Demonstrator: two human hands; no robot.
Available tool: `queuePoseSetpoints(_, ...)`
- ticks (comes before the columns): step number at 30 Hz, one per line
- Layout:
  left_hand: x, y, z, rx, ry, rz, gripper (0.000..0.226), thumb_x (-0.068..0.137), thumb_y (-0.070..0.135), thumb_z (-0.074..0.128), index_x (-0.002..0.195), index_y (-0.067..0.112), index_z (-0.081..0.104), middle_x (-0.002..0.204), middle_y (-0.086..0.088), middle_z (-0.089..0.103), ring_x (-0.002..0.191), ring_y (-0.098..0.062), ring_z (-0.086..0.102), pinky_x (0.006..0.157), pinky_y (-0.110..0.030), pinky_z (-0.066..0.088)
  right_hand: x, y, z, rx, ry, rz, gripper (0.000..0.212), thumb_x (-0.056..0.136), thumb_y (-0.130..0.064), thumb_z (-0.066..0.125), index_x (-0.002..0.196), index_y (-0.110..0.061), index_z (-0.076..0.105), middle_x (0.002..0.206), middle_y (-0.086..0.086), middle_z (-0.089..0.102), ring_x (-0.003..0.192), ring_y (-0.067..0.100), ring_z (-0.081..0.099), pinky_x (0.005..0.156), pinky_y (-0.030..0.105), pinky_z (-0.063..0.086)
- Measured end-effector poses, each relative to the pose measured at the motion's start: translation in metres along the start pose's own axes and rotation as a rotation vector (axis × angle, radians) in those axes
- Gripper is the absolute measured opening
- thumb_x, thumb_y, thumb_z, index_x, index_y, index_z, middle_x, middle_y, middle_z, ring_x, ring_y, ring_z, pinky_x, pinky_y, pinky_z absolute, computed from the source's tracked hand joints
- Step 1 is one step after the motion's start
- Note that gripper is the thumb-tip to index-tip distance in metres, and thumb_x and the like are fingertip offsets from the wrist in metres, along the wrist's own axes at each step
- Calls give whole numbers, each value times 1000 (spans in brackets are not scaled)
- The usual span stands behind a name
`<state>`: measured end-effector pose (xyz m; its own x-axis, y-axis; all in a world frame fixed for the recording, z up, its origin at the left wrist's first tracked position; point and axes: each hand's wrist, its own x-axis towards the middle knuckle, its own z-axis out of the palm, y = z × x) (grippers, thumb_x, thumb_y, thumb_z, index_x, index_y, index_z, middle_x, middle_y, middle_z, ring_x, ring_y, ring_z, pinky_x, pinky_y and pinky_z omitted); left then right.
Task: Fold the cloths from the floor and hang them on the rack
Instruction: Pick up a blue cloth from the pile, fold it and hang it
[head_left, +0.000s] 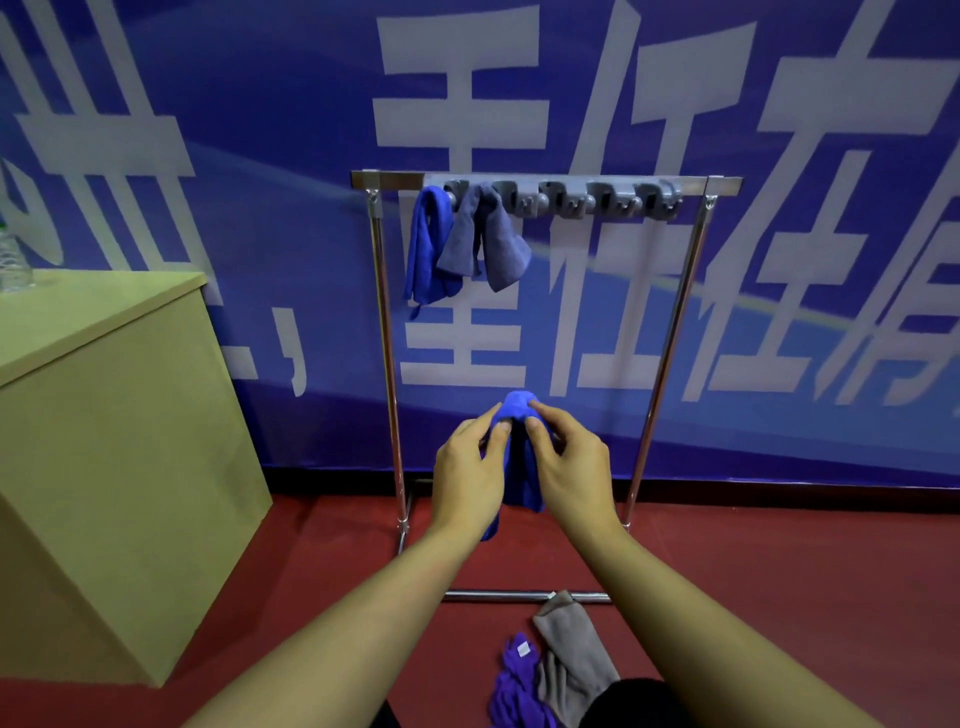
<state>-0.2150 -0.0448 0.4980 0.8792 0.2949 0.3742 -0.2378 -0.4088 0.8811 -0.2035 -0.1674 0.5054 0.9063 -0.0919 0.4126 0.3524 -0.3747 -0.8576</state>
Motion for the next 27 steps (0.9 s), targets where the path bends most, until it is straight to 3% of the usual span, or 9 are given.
queuePoseSetpoints(2, 15, 15, 4, 34, 0, 28, 31, 103, 37, 52, 130, 32, 66, 112, 16, 69, 101, -5, 63, 82, -17, 47, 17, -9, -5, -24, 20, -8, 26, 97, -38, 57, 120, -31, 68, 103, -18, 72, 95, -4, 65, 86, 24, 54)
queuePoseSetpoints(5, 44, 39, 13, 13, -13, 80, 31, 102, 40, 51, 126, 30, 69, 113, 10, 71, 103, -11, 65, 89, -32, 52, 47, -26, -15, -2, 70, -38, 23, 98, -36, 56, 115, -28, 70, 104, -15, 74, 98, 0, 66, 88, 28, 54)
queuePoseSetpoints(11, 113, 96, 34, -13, -34, 92, 32, 105, 42, 44, 118, 29, 70, 95, 6, 71, 86, -13, 62, 65, -22, 42, 125, -62, -36, 141, 105, -93, 20, 101, -30, 54, 111, -24, 70, 99, -14, 73, 93, -3, 67, 79, 14, 52)
queuePoseSetpoints(14, 140, 119, 39, -46, -44, 97, 31, 106, 41, 43, 118, 31, 69, 100, 5, 73, 93, -13, 65, 75, -31, 51, 157, -73, -41, 137, 104, -132, 22, 101, -30, 53, 115, -22, 68, 102, -12, 72, 96, 0, 66, 81, 16, 52)
queuePoseSetpoints(19, 200, 140, 51, 2, -15, 162, 32, 105, 43, 40, 117, 32, 68, 99, 4, 71, 90, -15, 66, 77, -40, 57, 220, -80, -43, 143, 79, -173, 23, 103, -32, 51, 118, -23, 66, 104, -13, 70, 97, 0, 65, 83, 17, 53)
queuePoseSetpoints(22, 235, 142, 56, 58, 12, 212, 33, 105, 42, 40, 120, 30, 67, 102, 3, 71, 92, -15, 66, 78, -39, 57, 253, -82, -37, 152, 95, -189, 22, 103, -32, 50, 117, -25, 65, 100, -18, 68, 96, -2, 65, 82, 19, 54)
queuePoseSetpoints(27, 281, 139, 58, 133, 65, 239, 32, 106, 35, 41, 107, 23, 70, 81, 2, 63, 73, -17, 59, 58, -26, 38, 300, -80, -20, 160, 112, -203, 25, 103, -30, 49, 119, -19, 66, 105, -11, 70, 96, 0, 65, 83, 17, 53)
